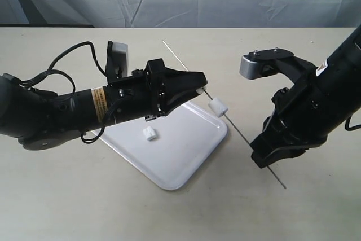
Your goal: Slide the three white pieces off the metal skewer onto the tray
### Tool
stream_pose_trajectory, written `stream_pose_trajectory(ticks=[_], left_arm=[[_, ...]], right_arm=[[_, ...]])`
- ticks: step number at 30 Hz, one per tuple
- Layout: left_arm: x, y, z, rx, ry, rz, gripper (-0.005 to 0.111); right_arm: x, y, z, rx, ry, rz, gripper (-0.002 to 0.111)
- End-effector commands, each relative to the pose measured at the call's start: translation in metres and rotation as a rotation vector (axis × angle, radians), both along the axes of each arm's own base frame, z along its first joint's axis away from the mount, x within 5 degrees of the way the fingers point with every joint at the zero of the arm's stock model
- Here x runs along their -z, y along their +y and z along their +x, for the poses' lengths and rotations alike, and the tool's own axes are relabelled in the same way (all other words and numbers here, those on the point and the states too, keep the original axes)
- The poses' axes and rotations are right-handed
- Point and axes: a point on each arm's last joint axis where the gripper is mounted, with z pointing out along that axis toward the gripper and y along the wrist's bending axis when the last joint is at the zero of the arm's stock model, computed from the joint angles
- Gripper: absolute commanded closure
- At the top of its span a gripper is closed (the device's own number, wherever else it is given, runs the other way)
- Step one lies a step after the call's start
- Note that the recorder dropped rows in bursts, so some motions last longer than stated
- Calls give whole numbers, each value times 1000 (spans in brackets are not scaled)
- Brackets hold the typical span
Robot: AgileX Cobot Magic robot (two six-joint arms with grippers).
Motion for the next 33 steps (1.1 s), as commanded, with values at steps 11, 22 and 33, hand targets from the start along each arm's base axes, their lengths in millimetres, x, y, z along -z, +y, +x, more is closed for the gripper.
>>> stream_pose_trajectory(ticks=[11, 22, 33], left_arm=[[-6, 4, 8, -66, -9, -39, 94], [-5, 49, 35, -190, -12, -22, 94], [9, 81, 43, -180, -4, 144, 94]], right_arm=[[0, -1, -5, -29, 35, -5, 109], [1, -6, -11, -78, 84, -56, 109], [2, -9, -12, -96, 91, -95, 109]])
